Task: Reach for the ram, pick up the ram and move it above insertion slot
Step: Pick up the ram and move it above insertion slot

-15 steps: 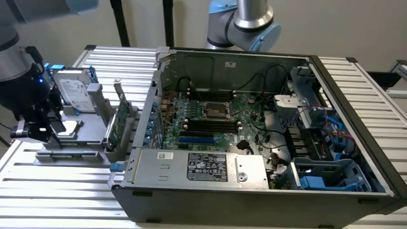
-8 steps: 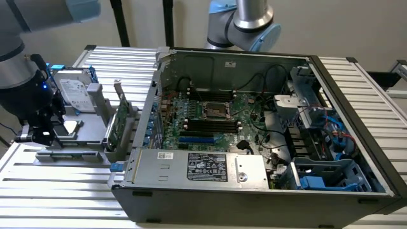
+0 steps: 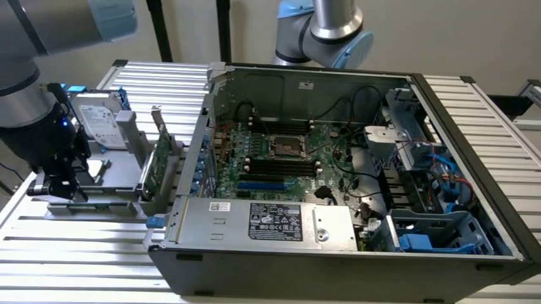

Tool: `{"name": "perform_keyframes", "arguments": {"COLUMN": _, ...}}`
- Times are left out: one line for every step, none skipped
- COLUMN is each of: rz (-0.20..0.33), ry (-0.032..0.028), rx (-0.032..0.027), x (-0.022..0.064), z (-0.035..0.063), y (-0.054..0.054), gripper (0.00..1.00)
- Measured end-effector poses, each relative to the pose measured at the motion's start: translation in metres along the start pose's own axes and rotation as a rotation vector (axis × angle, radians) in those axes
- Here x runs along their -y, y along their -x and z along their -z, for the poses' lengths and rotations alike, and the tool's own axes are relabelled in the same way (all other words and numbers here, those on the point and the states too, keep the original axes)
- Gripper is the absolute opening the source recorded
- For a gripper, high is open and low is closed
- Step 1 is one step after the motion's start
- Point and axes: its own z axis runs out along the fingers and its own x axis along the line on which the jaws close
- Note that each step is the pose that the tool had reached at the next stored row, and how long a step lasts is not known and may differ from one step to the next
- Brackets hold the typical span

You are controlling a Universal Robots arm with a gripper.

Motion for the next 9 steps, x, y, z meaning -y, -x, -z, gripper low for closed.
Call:
{"name": "perform_keyframes", "arguments": {"rz": 0.000, "ry": 0.0000, "rx": 0.0001, "x": 0.0000, "z": -0.0019, "y": 0.000, "gripper": 0.42}}
{"name": "perform_keyframes", "arguments": {"rz": 0.000, "ry": 0.0000, "rx": 0.0002, "x": 0.0000, "z": -0.0037, "y": 0.000, "gripper": 0.42}}
{"name": "perform_keyframes", "arguments": {"rz": 0.000, "ry": -0.0001, "rx": 0.0004, "x": 0.0001, "z": -0.0055, "y": 0.000, "gripper": 0.42}}
{"name": "perform_keyframes", "arguments": {"rz": 0.000, "ry": -0.0002, "rx": 0.0005, "x": 0.0001, "z": -0.0073, "y": 0.000, "gripper": 0.42}}
{"name": "perform_keyframes", "arguments": {"rz": 0.000, "ry": -0.0001, "rx": 0.0008, "x": 0.0001, "z": -0.0091, "y": 0.000, "gripper": 0.42}}
{"name": "perform_keyframes", "arguments": {"rz": 0.000, "ry": -0.0001, "rx": 0.0010, "x": 0.0001, "z": -0.0109, "y": 0.000, "gripper": 0.42}}
{"name": "perform_keyframes", "arguments": {"rz": 0.000, "ry": -0.0002, "rx": 0.0014, "x": 0.0001, "z": -0.0128, "y": -0.001, "gripper": 0.42}}
{"name": "perform_keyframes", "arguments": {"rz": 0.000, "ry": -0.0002, "rx": 0.0017, "x": 0.0001, "z": -0.0147, "y": -0.001, "gripper": 0.42}}
{"name": "perform_keyframes", "arguments": {"rz": 0.000, "ry": -0.0003, "rx": 0.0020, "x": 0.0002, "z": -0.0165, "y": -0.001, "gripper": 0.42}}
